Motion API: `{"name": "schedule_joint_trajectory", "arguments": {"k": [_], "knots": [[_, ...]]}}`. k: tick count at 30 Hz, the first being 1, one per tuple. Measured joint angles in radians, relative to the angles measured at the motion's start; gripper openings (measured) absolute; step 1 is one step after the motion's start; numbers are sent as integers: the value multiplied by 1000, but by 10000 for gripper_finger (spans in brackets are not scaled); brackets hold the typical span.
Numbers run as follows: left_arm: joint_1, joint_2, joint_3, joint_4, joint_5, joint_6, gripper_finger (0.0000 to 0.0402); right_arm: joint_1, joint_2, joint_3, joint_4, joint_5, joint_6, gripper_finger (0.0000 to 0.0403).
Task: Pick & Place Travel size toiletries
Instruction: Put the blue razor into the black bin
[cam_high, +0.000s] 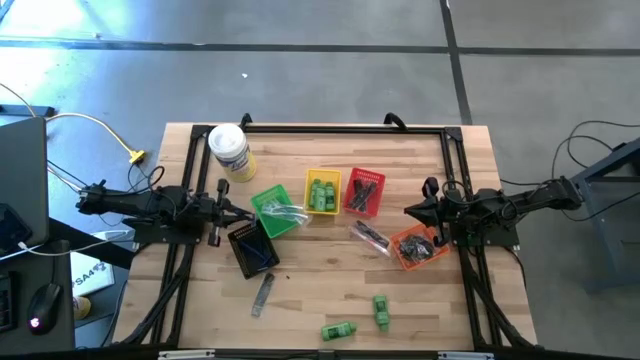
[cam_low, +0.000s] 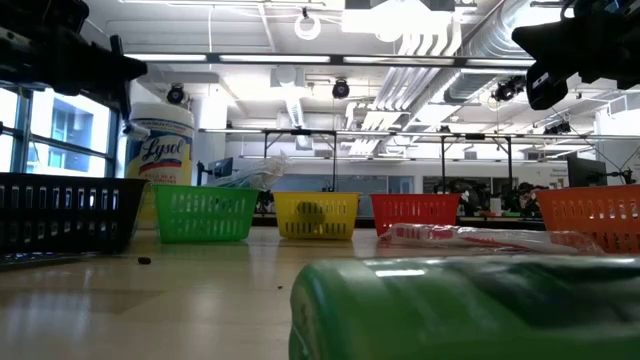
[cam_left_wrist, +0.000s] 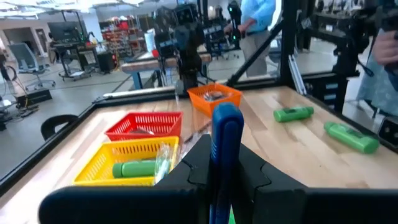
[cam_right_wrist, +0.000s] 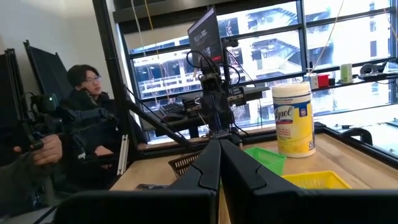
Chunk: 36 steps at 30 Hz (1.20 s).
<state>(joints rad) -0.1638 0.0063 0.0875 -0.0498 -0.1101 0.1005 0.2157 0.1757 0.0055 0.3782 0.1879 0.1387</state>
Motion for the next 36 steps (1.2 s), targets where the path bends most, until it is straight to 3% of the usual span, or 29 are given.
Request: {"name": "schedule_joint_trajectory", "arguments": {"k": [32, 36], "knots": [[0, 0, 1, -2, 43, -1, 20, 0, 0, 0, -24, -7, 0, 2], [0, 38, 54, 5, 32, -2, 20, 0, 0, 0, -23, -7, 18, 2]]}}
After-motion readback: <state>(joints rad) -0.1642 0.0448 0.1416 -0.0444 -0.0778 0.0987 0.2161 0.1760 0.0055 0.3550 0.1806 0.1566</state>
